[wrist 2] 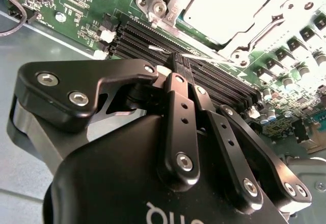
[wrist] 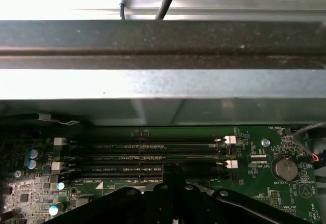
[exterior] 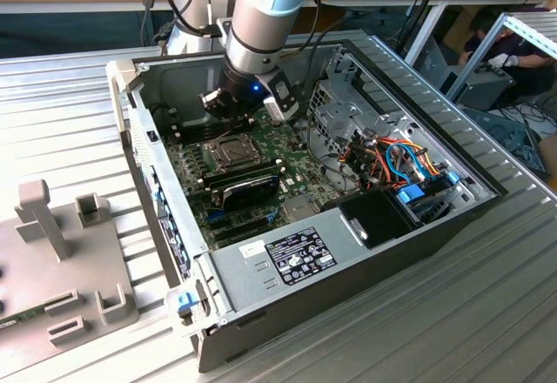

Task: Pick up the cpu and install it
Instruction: 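Install the first cpu locking lever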

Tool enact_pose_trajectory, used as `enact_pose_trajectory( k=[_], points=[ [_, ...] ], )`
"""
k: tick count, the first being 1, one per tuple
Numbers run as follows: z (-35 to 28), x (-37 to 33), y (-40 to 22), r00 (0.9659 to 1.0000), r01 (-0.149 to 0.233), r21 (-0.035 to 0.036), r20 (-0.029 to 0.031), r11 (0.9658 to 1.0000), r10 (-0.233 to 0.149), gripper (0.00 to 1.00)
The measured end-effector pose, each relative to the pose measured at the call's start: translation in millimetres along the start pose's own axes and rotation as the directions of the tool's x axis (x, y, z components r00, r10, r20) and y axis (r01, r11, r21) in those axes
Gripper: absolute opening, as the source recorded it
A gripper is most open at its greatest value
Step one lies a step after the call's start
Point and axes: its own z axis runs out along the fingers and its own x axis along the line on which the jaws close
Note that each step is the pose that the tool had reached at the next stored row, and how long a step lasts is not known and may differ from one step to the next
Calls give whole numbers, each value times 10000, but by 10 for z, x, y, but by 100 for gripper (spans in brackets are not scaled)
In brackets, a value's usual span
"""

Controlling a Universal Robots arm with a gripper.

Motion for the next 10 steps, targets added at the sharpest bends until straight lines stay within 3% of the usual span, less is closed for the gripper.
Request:
enact_pose_trajectory(
  k=[10],
  points=[
    [27, -19, 2, 10000, 0, -1, 1, 10000, 0, 11]
  ],
)
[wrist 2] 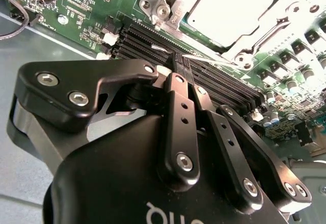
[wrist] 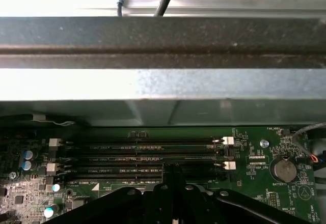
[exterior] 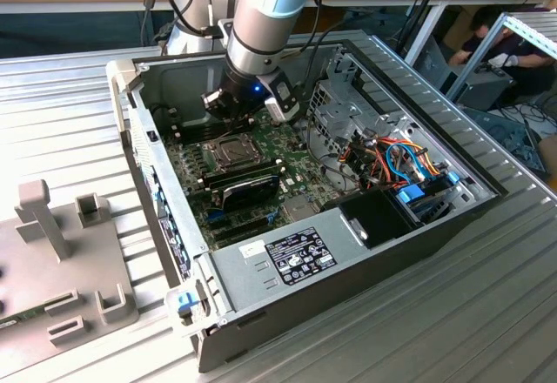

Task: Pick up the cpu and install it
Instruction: 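Install the first cpu locking lever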

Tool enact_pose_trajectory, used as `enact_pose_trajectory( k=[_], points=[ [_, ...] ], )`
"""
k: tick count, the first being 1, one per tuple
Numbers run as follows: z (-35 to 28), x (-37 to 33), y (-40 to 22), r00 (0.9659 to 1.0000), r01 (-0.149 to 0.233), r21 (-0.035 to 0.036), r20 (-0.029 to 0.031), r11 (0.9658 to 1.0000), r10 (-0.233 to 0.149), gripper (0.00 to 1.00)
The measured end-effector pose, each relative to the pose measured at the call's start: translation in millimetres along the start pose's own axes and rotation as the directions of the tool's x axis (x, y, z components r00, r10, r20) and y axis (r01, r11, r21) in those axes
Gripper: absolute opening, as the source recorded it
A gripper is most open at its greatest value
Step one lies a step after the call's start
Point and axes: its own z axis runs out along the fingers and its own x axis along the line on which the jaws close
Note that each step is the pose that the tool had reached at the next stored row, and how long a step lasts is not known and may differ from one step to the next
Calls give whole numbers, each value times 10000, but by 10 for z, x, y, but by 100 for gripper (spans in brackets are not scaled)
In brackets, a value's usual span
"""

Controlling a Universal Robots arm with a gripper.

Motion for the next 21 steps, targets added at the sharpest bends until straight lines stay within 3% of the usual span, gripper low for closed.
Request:
enact_pose_trajectory(
  k=[18, 20, 21],
  points=[
    [60, -18, -13, 10000, 0, 60, 0, 10000, 0, 11],
    [82, -27, -18, 10000, 2, 121, 1, 9999, -2, 11],
    [97, -29, -22, 10000, 4, 232, 3, 9997, -4, 11]
  ],
)
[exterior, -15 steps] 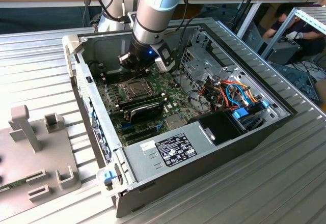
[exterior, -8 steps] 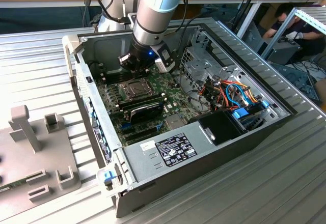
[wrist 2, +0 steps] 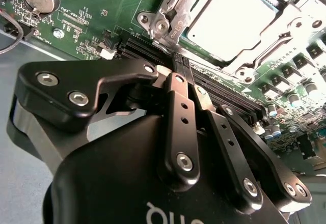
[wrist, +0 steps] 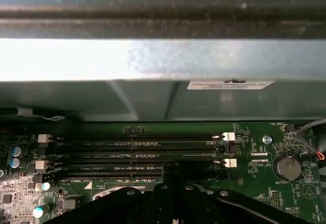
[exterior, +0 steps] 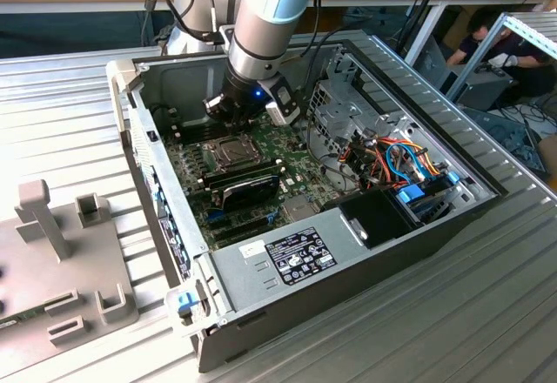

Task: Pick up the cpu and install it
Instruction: 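Install the first cpu locking lever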

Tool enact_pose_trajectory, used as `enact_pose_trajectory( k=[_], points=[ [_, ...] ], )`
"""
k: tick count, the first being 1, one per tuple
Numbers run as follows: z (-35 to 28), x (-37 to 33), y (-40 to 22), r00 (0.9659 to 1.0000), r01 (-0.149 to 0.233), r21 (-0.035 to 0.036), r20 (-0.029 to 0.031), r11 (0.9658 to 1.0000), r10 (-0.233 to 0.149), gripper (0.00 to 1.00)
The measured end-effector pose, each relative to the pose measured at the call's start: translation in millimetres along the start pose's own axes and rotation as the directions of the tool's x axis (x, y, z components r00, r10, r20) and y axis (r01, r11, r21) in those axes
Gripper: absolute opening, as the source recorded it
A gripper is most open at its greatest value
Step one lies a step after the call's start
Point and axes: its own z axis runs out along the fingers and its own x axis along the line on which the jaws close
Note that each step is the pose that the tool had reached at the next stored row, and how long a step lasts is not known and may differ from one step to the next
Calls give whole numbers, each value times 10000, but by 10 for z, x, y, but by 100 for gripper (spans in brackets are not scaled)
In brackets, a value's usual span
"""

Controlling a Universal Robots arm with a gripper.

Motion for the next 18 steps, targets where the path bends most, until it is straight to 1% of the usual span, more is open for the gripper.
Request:
enact_pose_trajectory(
  k=[1, 3, 5, 8, 12, 18],
  points=[
    [21, 0, -3, 10000, 0, 44, 0, 10000, 0, 11],
    [24, 0, -4, 10000, 0, 68, 1, 10000, 0, 11],
    [35, -1, -3, 10000, 1, 62, 6, 10000, -1, 11],
    [34, 1, -3, 10000, 0, 81, 1, 10000, 0, 11],
    [38, 1, 15, 10000, -1, 87, 0, 10000, 1, 11],
    [45, 1, 36, 10000, 3, 75, 1, 10000, -3, 11]
  ],
)
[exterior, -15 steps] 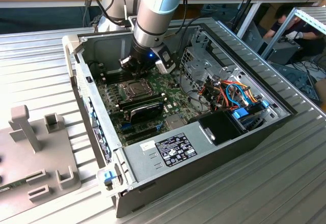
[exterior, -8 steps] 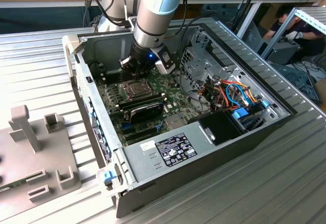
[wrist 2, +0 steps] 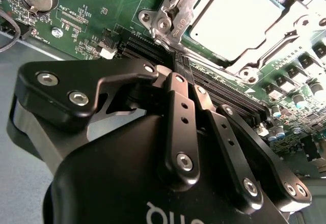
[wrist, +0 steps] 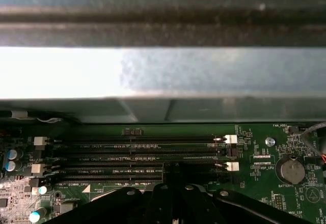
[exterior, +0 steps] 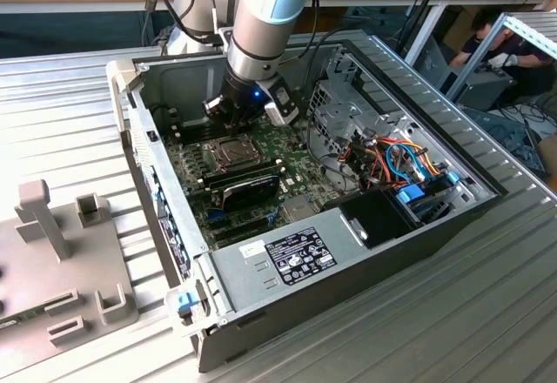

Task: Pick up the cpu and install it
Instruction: 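Install the first cpu locking lever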

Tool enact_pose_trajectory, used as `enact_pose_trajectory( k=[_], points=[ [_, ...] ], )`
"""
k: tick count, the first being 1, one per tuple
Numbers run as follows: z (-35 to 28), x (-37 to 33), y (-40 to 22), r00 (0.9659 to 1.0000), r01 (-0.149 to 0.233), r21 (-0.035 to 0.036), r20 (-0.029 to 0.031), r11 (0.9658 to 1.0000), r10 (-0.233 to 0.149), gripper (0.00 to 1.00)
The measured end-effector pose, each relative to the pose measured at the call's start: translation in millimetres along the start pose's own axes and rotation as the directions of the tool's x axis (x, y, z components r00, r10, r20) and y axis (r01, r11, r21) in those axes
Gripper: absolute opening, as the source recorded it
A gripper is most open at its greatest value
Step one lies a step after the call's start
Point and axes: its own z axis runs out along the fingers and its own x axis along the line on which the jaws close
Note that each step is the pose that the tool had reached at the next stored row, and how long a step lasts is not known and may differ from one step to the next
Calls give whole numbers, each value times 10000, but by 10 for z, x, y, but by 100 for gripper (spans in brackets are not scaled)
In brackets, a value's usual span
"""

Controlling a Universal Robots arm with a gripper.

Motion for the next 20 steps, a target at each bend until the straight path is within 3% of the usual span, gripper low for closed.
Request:
enact_pose_trajectory(
  k=[7, 13, 15, 18, 19, 20],
  points=[
    [-17, 0, 5, 10000, -2, -2, 3, 10000, 2, 11],
    [-82, -1, 18, 10000, -2, 4, 1, 10000, 2, 11],
    [-102, -1, 23, 10000, -1, 110, 3, 9999, 1, 11],
    [-126, -1, 28, 10000, 3, 355, 6, 9994, -3, 11],
    [-145, -1, 32, 10000, 5, 489, 7, 9988, -6, 11],
    [-161, -1, 35, 10000, 7, 536, 7, 9986, -7, 11]
  ],
)
